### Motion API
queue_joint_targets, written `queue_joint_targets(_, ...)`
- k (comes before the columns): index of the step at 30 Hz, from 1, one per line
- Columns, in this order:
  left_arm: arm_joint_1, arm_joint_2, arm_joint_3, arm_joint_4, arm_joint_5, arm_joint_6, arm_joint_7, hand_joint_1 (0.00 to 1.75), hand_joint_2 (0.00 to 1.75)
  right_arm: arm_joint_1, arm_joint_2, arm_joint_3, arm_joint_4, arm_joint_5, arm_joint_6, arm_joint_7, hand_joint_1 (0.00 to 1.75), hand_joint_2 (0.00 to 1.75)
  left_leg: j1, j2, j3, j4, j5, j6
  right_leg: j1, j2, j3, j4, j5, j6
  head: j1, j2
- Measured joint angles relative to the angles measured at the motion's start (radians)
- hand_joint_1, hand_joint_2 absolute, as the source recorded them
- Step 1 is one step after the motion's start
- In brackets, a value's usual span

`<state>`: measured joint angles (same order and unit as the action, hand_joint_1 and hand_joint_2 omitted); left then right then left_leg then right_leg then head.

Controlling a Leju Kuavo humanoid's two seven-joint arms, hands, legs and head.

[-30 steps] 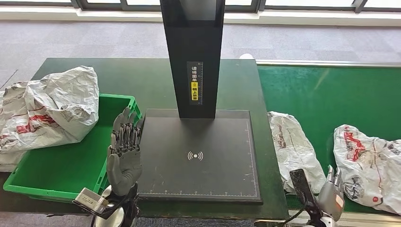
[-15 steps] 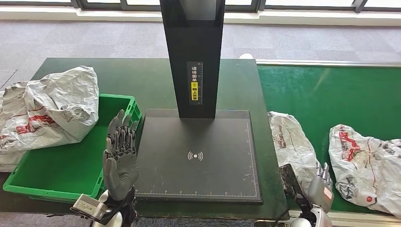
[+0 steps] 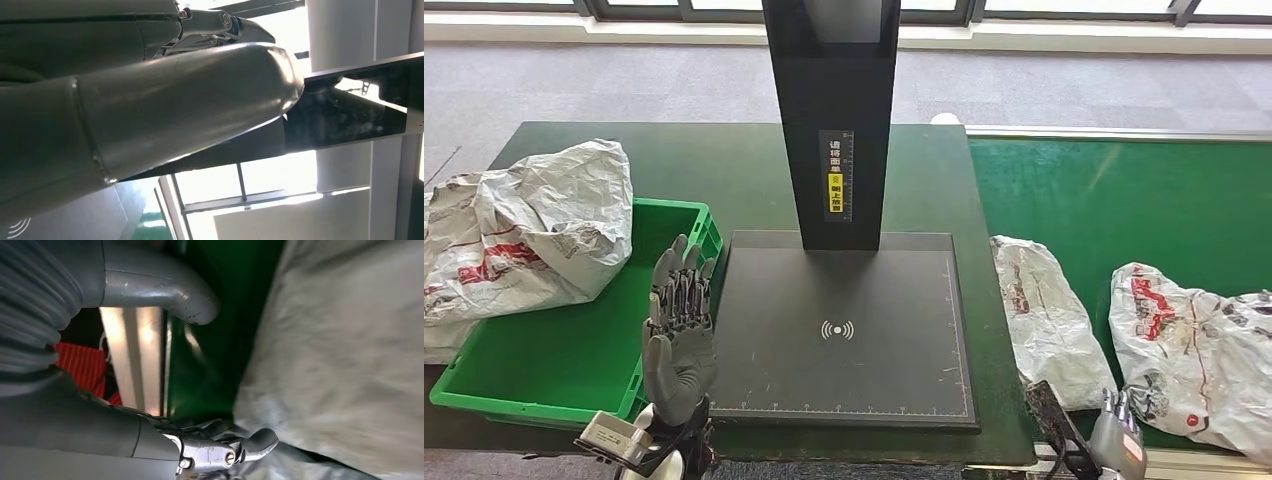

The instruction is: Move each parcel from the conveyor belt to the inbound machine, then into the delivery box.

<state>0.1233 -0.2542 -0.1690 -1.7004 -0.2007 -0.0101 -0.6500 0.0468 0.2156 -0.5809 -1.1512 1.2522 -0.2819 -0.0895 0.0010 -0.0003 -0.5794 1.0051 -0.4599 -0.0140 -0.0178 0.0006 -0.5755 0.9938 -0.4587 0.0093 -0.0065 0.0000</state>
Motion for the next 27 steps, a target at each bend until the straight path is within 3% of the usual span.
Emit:
queue_joint_targets(11, -0.001, 0.0, -0.004, 0.017, 0.0, 0.009, 0.007, 0.0, 0.0, -0.017, 0.011, -0.084, -0.002, 0.024, -0.012, -0.042, 1.75, 1.75, 0.0, 0.0, 0.001, 0.0, 0.0, 0.0, 0.0, 0.0, 0.001, 0.0, 0.0, 0.0, 0.0, 0.0)
queue_joint_targets(27, -0.001, 0.0, -0.004, 0.026, 0.0, 0.021, 0.008, 0.0, 0.0, -0.017, 0.027, -0.083, -0.073, -0.134, -0.181, -0.152, 1.75, 1.75, 0.0, 0.0, 0.001, 0.0, 0.0, 0.0, 0.0, 0.0, 0.001, 0.0, 0.0, 0.0, 0.0, 0.0)
